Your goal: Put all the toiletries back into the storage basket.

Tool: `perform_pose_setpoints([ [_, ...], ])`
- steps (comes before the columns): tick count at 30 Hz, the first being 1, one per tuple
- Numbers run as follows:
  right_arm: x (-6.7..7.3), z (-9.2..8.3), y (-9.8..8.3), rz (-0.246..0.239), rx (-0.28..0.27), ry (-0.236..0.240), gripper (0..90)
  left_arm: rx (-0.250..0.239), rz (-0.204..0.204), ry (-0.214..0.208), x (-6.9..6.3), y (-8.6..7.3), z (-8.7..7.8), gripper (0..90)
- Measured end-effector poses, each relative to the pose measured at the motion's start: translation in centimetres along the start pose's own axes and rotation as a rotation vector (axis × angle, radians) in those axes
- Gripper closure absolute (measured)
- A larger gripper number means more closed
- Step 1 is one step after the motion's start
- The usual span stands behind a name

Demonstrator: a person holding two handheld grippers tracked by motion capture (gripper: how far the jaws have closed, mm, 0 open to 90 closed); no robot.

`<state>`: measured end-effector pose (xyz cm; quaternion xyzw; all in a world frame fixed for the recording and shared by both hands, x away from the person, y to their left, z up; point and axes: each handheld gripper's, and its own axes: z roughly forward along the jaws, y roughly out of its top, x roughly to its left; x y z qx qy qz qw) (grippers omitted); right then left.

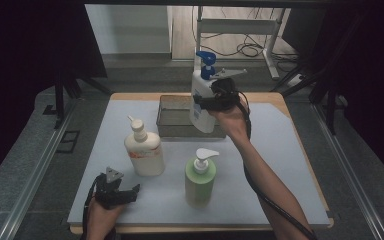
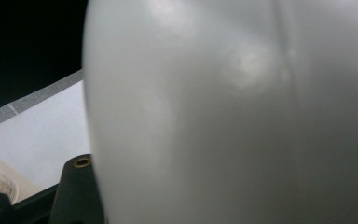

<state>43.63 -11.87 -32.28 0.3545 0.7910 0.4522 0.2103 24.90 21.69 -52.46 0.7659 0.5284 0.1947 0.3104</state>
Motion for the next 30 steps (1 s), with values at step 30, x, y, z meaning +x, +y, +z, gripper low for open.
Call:
perform_pose_setpoints([
  [30,-0.1,5.2,2.3,0.001,-0.012,-0.035,38.0,0.003,0.003,0.000,0.0,0.0,0.0,11.5],
])
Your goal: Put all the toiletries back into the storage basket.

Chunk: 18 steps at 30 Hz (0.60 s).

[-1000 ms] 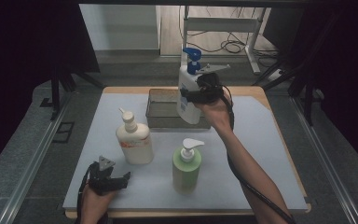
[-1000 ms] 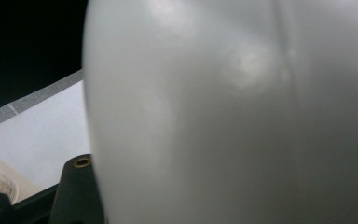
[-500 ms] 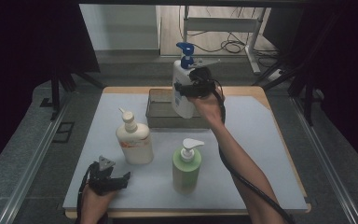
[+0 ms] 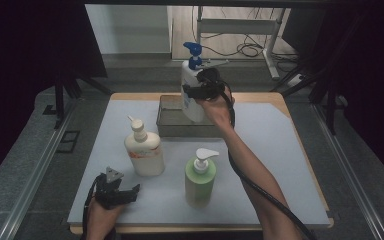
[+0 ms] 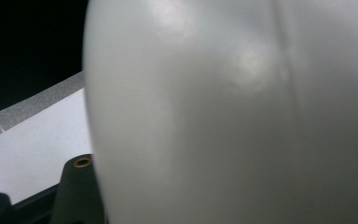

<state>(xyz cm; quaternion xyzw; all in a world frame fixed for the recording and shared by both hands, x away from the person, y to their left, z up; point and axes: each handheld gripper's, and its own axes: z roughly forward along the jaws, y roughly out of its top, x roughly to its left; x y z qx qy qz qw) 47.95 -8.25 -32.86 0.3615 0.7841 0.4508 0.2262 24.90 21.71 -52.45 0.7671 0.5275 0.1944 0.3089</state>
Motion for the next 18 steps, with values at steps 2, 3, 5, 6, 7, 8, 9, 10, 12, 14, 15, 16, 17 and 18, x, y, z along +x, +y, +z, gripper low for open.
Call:
perform_pose_setpoints([
  [2,0.1,0.5,0.0,-0.007,0.005,-0.002,38.1,0.000,0.000,0.000,0.0,0.0,0.0,11.5],
  [3,0.2,0.7,0.1,-0.011,0.006,-0.003,38.1,0.000,0.000,0.000,0.0,0.0,0.0,11.5],
  [5,0.2,1.3,0.0,-0.017,0.010,-0.009,38.0,0.000,0.000,0.000,0.0,0.0,0.0,11.5],
  [6,0.2,1.3,0.0,-0.017,0.010,-0.009,38.0,0.000,0.000,0.000,0.0,0.0,0.0,11.5],
  [7,0.2,1.8,-0.1,-0.013,0.012,-0.008,38.0,0.000,0.000,0.000,0.0,0.0,0.0,11.5],
  [8,0.2,1.8,-0.1,-0.013,0.012,-0.008,38.0,0.000,0.000,0.000,0.0,0.0,0.0,11.5],
  [9,0.2,2.0,-0.2,-0.010,0.013,-0.007,38.1,0.000,0.000,0.000,0.0,0.0,0.0,11.5],
  [10,0.2,2.4,-0.3,-0.012,0.016,-0.005,38.0,0.000,0.000,0.000,0.0,0.0,0.0,11.5],
  [12,0.2,2.8,-0.5,-0.013,0.019,-0.008,38.0,0.000,0.000,0.000,0.0,0.0,0.0,11.5],
  [14,0.2,3.0,-0.6,-0.013,0.020,-0.009,38.0,0.000,0.000,0.000,0.0,0.0,0.0,11.5],
  [15,0.2,3.3,-0.7,-0.008,0.023,-0.009,38.0,0.000,-0.004,0.001,0.0,0.0,0.0,11.5],
  [16,0.2,3.5,-0.8,-0.007,0.024,-0.009,38.0,0.000,-0.004,0.001,0.0,0.0,0.0,11.5],
  [17,0.1,3.6,-1.0,-0.007,0.028,-0.010,38.0,0.000,-0.006,0.000,0.0,0.0,0.0,11.5],
  [18,0.1,3.8,-1.1,-0.007,0.029,-0.011,38.0,0.000,-0.006,0.000,0.0,0.0,0.0,11.5],
])
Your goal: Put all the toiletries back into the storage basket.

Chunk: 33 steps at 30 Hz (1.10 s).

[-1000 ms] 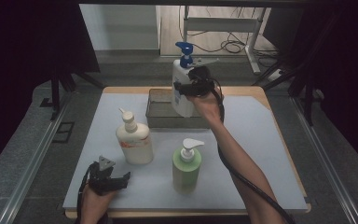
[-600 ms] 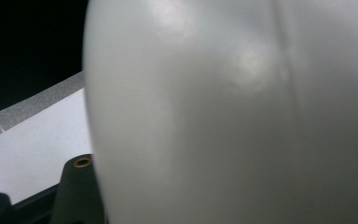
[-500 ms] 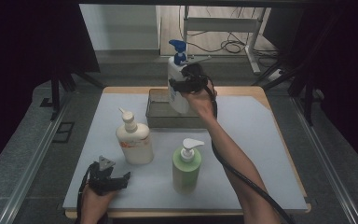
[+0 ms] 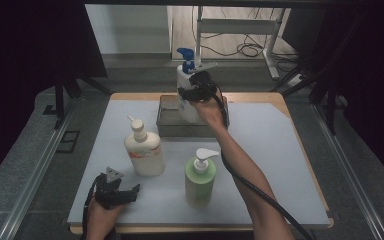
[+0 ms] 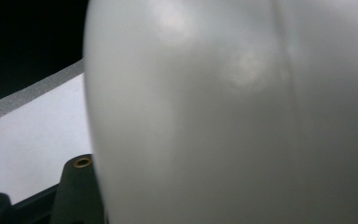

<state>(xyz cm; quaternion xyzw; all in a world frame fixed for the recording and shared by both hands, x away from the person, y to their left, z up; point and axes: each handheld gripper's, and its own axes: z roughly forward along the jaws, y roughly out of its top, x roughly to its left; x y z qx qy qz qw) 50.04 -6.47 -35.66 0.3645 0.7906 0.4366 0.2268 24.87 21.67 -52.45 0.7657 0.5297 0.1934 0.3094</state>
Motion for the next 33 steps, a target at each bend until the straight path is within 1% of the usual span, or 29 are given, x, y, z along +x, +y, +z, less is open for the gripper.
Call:
perform_pose_setpoints([
  [4,0.0,0.5,-0.5,0.011,0.007,0.004,38.0,0.000,0.000,0.000,0.0,0.0,0.0,11.5],
  [16,0.5,1.6,-1.9,0.020,0.041,0.024,38.0,-0.001,0.000,0.000,0.0,0.0,0.0,11.5],
  [25,0.8,2.2,-3.0,0.012,0.064,0.025,37.9,0.000,0.000,0.001,0.0,0.0,0.0,11.5],
  [33,1.1,2.7,-3.7,0.007,0.080,0.022,37.9,-0.001,0.002,0.001,0.0,0.0,0.0,11.5],
])
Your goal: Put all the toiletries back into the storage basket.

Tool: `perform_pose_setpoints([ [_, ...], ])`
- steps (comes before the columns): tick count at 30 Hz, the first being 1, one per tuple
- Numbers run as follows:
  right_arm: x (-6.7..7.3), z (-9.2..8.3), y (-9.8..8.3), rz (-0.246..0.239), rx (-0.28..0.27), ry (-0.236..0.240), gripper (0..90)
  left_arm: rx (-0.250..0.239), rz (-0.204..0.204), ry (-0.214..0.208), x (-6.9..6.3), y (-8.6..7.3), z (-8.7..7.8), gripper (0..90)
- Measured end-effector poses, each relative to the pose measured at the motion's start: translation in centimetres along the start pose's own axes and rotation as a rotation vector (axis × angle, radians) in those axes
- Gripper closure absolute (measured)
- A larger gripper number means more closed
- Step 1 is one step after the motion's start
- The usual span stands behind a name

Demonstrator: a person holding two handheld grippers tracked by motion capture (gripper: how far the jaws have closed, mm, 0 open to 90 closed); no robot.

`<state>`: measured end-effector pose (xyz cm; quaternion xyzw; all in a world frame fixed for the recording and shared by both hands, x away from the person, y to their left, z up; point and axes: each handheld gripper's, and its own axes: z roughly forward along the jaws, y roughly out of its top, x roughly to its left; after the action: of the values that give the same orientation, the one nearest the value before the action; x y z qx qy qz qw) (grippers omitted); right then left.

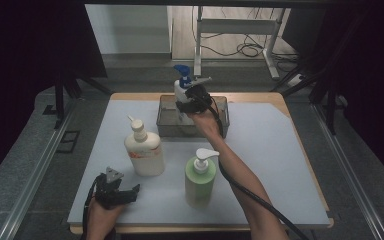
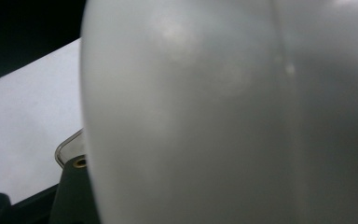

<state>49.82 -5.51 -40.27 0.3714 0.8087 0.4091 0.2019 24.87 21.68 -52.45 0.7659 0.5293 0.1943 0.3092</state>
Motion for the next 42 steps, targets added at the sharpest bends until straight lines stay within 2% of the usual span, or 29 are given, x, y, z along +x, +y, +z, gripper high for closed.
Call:
perform_pose_setpoints([
  [7,0.0,0.5,-0.6,-0.002,0.009,-0.003,37.9,0.000,-0.002,0.000,0.0,0.0,0.0,11.5],
  [19,-0.6,0.5,-1.1,0.029,0.010,0.012,36.8,0.000,0.000,0.000,0.0,0.0,0.0,11.5],
  [23,-0.5,0.5,-1.0,0.011,0.024,0.012,34.4,0.000,-0.002,-0.001,0.0,0.0,0.0,11.5],
  [27,-0.4,0.6,-1.0,-0.005,0.025,0.008,28.1,0.000,-0.002,-0.001,0.0,0.0,0.0,11.5],
  [28,-0.3,0.6,-1.0,-0.010,0.022,0.010,22.3,0.000,-0.002,-0.001,0.0,0.0,0.0,11.5],
  [29,-0.3,0.6,-1.0,-0.012,0.021,0.008,20.9,0.000,-0.002,-0.001,0.0,0.0,0.0,11.5],
  [42,-0.6,-1.0,-1.9,-0.037,0.019,0.050,18.8,-0.002,-0.001,0.000,0.0,0.0,0.0,11.5],
])
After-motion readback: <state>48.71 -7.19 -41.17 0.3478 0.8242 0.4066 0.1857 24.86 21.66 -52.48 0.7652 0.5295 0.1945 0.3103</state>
